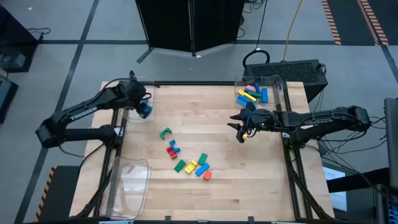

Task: Sort blocks by size
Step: Put the green triangle block into the top left transparent bin

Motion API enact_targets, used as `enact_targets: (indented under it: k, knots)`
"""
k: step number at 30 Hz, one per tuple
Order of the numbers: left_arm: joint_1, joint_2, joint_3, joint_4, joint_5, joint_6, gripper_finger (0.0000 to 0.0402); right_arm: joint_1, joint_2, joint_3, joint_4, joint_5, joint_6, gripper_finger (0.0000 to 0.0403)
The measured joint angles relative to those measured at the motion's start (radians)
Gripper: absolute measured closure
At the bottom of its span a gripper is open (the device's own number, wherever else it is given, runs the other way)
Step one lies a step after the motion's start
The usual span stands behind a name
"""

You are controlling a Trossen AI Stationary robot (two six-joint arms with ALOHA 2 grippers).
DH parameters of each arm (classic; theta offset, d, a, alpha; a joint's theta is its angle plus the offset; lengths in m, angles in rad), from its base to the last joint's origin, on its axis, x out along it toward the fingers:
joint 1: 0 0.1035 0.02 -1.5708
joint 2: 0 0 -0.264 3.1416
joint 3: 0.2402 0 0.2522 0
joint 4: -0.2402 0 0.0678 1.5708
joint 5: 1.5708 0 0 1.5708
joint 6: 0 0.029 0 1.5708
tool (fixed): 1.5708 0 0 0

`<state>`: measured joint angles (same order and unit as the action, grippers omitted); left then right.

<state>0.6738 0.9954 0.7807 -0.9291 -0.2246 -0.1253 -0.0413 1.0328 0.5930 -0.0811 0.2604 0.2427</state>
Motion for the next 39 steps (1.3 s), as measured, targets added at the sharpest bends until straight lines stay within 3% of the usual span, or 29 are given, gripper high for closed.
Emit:
enact_targets:
  k: [9, 27, 39]
  knots:
    - [-0.182, -0.033, 0.000, 0.011, 0.005, -0.073, 0.0187, 0.000, 0.000, 0.000, 0.002, 0.000, 0.000, 0.0250]
    - [-0.553, -0.023, 0.000, 0.264, 0.013, -0.234, 0.0187, 0.000, 0.000, 0.000, 0.002, 0.000, 0.007, 0.0250]
    - [-0.695, 0.177, 0.001, 0.427, 0.004, -0.377, 0.0187, 0.000, 0.000, 0.000, 0.002, 0.000, 0.007, 0.0250]
